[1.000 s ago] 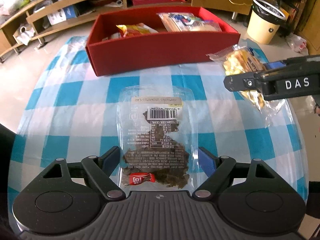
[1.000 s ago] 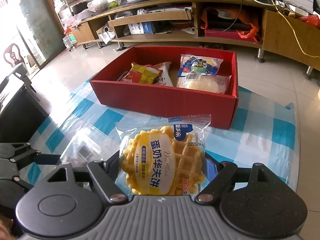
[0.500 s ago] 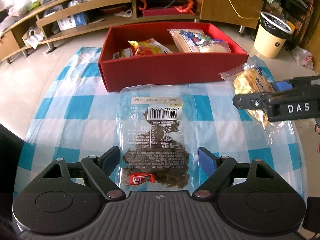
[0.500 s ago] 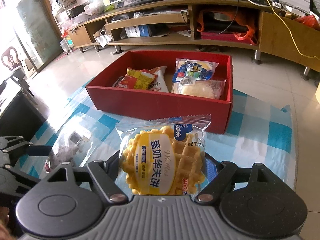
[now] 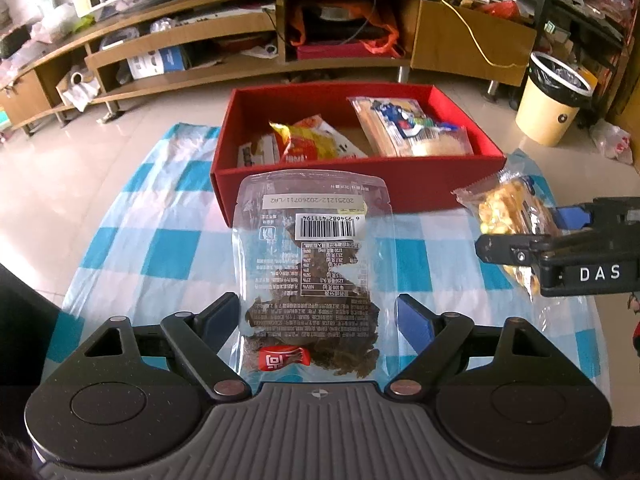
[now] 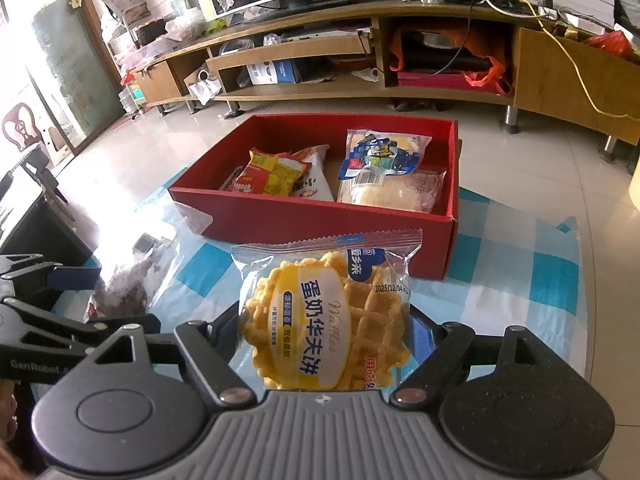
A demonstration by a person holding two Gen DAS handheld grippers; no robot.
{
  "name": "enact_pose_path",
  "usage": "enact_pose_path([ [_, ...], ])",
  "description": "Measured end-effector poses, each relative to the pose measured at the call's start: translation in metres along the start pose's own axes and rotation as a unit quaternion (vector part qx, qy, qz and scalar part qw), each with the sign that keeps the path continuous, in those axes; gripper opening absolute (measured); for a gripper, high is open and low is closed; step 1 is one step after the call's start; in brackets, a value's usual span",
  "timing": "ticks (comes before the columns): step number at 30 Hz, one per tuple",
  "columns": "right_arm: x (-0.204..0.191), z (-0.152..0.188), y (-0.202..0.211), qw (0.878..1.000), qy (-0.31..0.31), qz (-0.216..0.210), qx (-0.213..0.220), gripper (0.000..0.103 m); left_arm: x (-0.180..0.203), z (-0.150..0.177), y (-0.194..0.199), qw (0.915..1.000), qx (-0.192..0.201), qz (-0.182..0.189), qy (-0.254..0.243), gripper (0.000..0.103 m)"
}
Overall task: Organize snacks
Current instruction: 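Lift both held bags and carry them over the red box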
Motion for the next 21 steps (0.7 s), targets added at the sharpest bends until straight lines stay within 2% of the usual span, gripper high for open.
enact_pose_path([
  [21, 0.014, -0.021, 0.017, 0.999, -0.022, 0.001, 0.050, 0.079, -0.004, -0.035, 0.002, 0.9991, 0.039, -0.011, 0.016, 0.089],
])
Point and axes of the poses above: each gripper's, at about its wrist camera, not at the fingertips, and y roughly against the way its jaws point, x to its right, z to its underside, the point moved 1 cm from there along -y, roughly the way its jaws point, and after that the axes turned 8 degrees about -z, right-handed, at the moved point
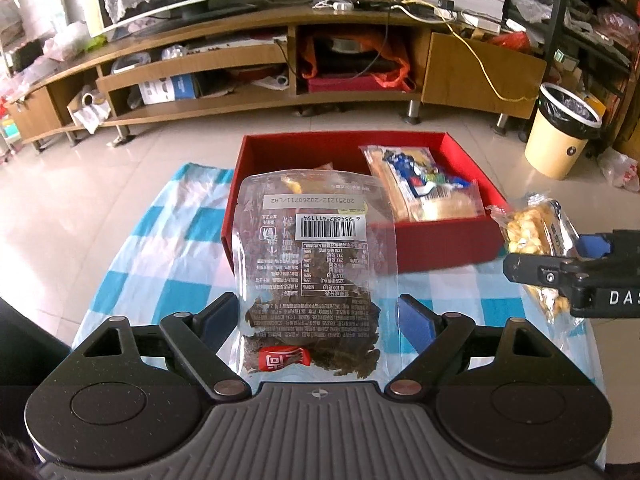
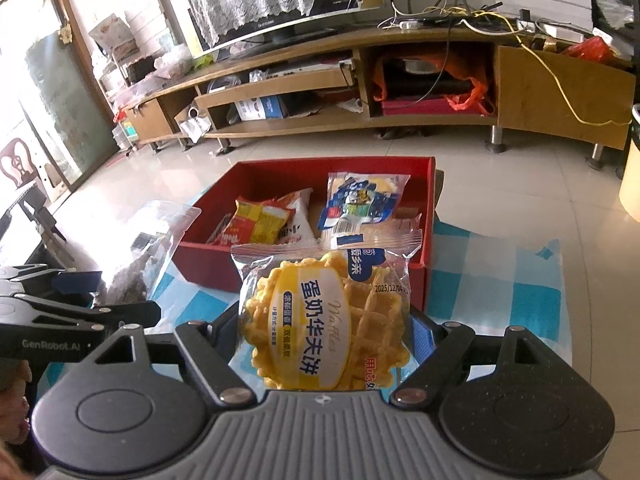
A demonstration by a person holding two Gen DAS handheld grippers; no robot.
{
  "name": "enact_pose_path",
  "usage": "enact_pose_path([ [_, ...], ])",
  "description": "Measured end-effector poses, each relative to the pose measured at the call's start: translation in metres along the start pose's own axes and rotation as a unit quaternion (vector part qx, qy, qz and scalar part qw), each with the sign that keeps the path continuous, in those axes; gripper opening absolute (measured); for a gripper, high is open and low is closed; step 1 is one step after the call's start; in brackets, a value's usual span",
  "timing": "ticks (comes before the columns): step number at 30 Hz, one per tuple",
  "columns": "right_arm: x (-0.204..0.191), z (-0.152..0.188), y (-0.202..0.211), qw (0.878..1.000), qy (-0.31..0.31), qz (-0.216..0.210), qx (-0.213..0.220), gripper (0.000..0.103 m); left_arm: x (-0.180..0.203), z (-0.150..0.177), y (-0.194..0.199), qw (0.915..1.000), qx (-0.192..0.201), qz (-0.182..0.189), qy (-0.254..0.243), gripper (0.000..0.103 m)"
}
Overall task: Organize snacks
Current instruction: 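Lift both held bags and carry them over the red box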
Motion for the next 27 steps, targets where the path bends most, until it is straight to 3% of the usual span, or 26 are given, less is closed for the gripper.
enact_pose_path([
  [27, 0.004, -0.037, -0.005, 0.998, -0.011, -0.016, 0.058, 0.079, 0.004, -0.040, -0.015, 0.9996, 0.026, -0.009, 0.005, 0.089],
])
Point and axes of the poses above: each gripper's, at about its wrist camera, not at the fingertips, and y roughly against the way its jaws point, x to its right, z to its underside, the point moved 1 cm from there along -y, roughly the way its jaws point, and after that the axes turned 8 degrees about -z, right-handed, at the moved point
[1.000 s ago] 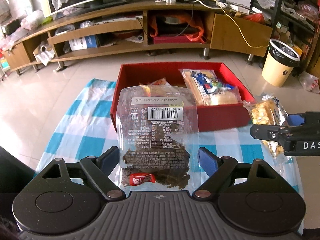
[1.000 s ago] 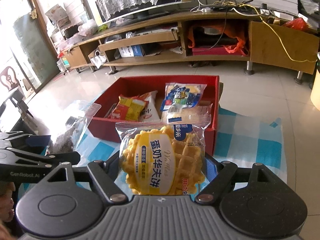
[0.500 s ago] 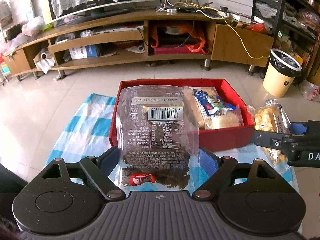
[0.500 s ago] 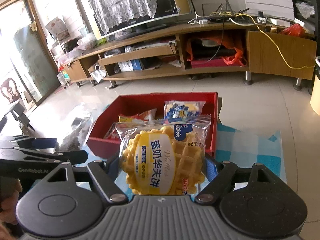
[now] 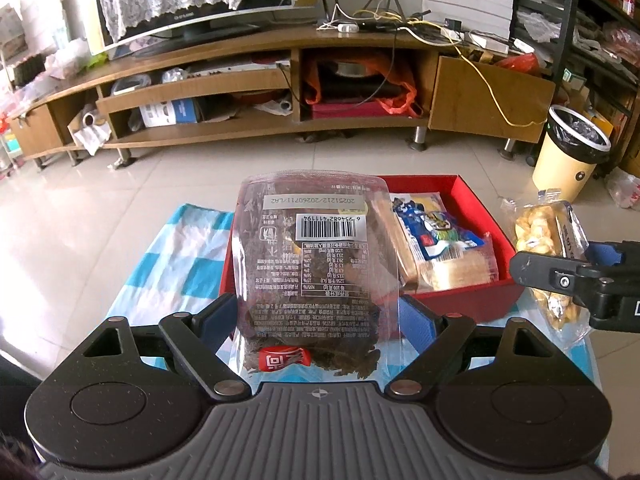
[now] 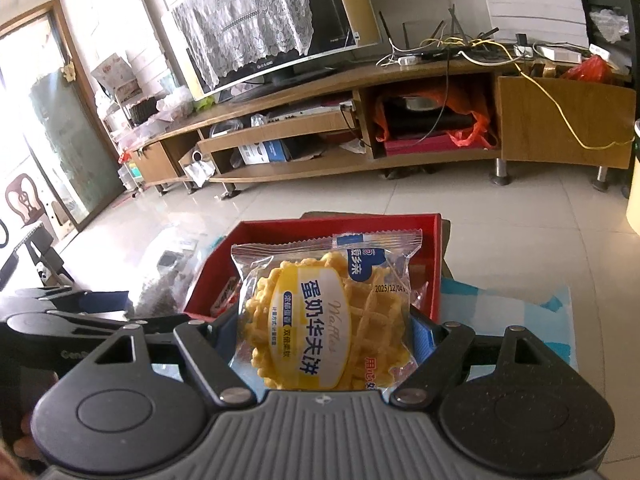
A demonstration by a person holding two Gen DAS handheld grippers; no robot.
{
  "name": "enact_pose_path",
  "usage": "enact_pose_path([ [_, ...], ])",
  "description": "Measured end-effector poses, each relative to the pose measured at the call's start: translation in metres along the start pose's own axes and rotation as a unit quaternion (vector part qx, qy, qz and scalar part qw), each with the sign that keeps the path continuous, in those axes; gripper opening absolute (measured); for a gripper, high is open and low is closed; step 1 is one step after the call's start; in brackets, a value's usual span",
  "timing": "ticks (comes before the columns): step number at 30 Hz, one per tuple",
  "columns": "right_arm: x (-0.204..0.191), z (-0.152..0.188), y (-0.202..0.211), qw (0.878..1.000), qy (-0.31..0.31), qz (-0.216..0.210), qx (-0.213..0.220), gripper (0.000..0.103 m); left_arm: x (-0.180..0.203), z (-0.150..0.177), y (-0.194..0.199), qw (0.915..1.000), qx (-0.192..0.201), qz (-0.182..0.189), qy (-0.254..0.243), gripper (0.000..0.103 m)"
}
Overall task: Organize snacks
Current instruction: 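Lift both held bags and carry them over the red box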
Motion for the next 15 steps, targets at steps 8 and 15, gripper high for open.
enact_pose_path([
  [8, 0.006, -0.010, -0.012, 1.000, -0.004, 0.001, 0.002, 0.079, 0.000, -0.015, -0.016, 0.9999, 0.002, -0.010, 0.003, 0.089],
  [15, 0.012, -0.019, -0.033, 1.000, -0.004, 0.003, -0.005, 0.079, 0.007, -0.030, -0.038, 0.9998, 0.003, -0.019, 0.000, 0.089],
])
Point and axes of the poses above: each gripper's, at about its wrist camera, not at the fingertips, and y roughly against the way its jaws point, x to its right, z to its underside, the point moved 1 cm from there along -y, roughly the way its jaws point, and after that the axes turned 8 degrees about -z, right-handed, at the moved point
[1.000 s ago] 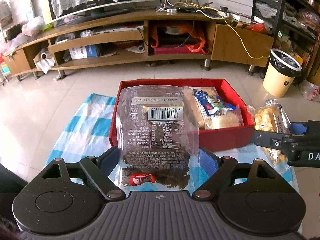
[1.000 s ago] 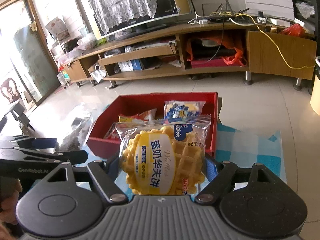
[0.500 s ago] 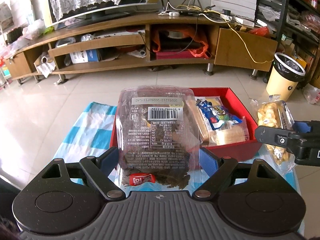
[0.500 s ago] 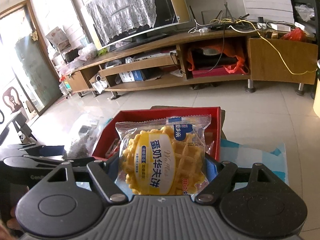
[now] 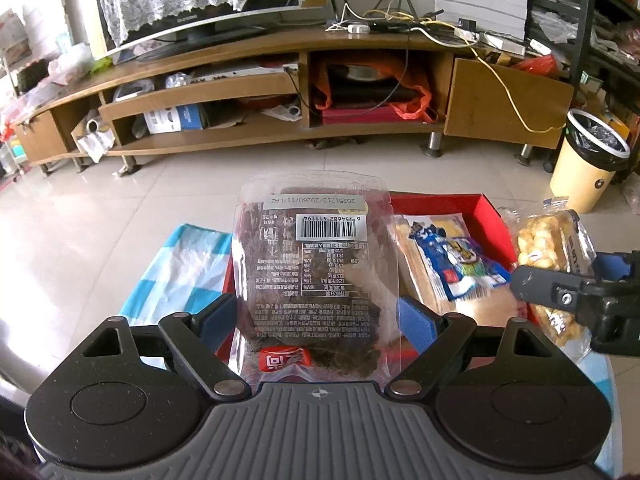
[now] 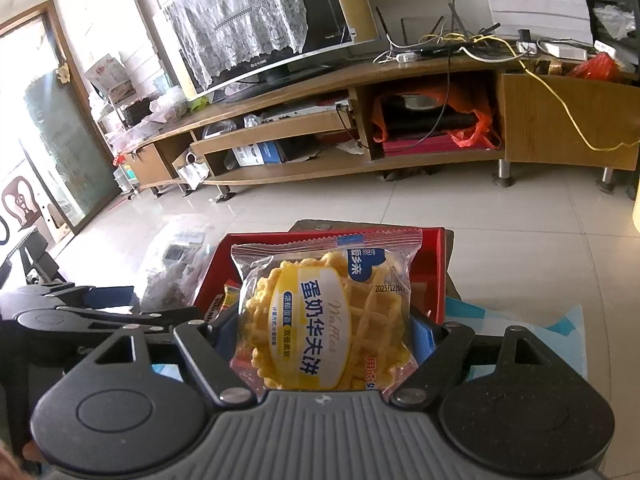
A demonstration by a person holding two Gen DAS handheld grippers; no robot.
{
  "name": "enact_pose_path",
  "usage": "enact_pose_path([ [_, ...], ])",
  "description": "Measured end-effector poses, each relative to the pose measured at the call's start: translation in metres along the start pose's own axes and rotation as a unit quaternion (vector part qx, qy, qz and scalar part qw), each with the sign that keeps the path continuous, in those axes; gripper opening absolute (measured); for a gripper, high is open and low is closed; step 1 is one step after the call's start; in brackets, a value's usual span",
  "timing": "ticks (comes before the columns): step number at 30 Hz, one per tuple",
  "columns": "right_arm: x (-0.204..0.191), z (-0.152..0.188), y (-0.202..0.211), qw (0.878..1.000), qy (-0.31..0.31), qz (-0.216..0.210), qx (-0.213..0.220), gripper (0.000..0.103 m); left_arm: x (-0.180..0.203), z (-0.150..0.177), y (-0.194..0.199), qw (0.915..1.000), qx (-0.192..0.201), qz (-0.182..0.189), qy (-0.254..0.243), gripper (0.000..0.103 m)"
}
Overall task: Organize snacks
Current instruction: 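Lift both held bags and carry them over the red box, then lower both bags into the red box and open both tools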
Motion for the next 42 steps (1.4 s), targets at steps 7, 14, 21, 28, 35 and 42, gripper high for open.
enact_pose_path([
  [7, 0.008, -0.011, -0.031, 1.000, -0.001, 0.009, -0.008, 0.079, 0.004, -0.009, -0.025, 0.9999, -0.008, -0.007, 0.003, 0.090],
  [14, 0.018, -0.018, -0.059, 0.999, 0.012, 0.030, -0.014, 0.079, 0.008, -0.011, -0.048, 0.9996, -0.025, -0.012, 0.003, 0.092],
  [21, 0.028, -0.019, -0.068, 1.000, -0.016, 0.006, -0.010, 0.084, 0.006, -0.009, -0.055, 0.9991, -0.039, -0.018, 0.003, 0.094],
  [28, 0.020, -0.021, -0.061, 1.000, -0.007, 0.008, -0.007, 0.085, -0.001, -0.016, -0.046, 0.9992, -0.033, -0.016, 0.012, 0.099],
  [35, 0.021, -0.022, -0.051, 1.000, -0.013, 0.018, 0.001, 0.085, 0.003, -0.018, -0.040, 0.9995, -0.026, -0.017, 0.010, 0.101],
  [42, 0.015, -0.021, -0.031, 1.000, -0.018, 0.021, 0.006, 0.085, -0.008, -0.017, -0.024, 0.9992, -0.026, -0.014, 0.027, 0.101],
])
Point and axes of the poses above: each gripper's, at about its wrist camera, not at the fingertips, and y roughly against the way its jaws point, x to its right, z to its underside, the point moved 1 cm from there along -y, roughly the way its jaws point, and after that the axes turned 8 degrees about -z, right-handed, at the moved point
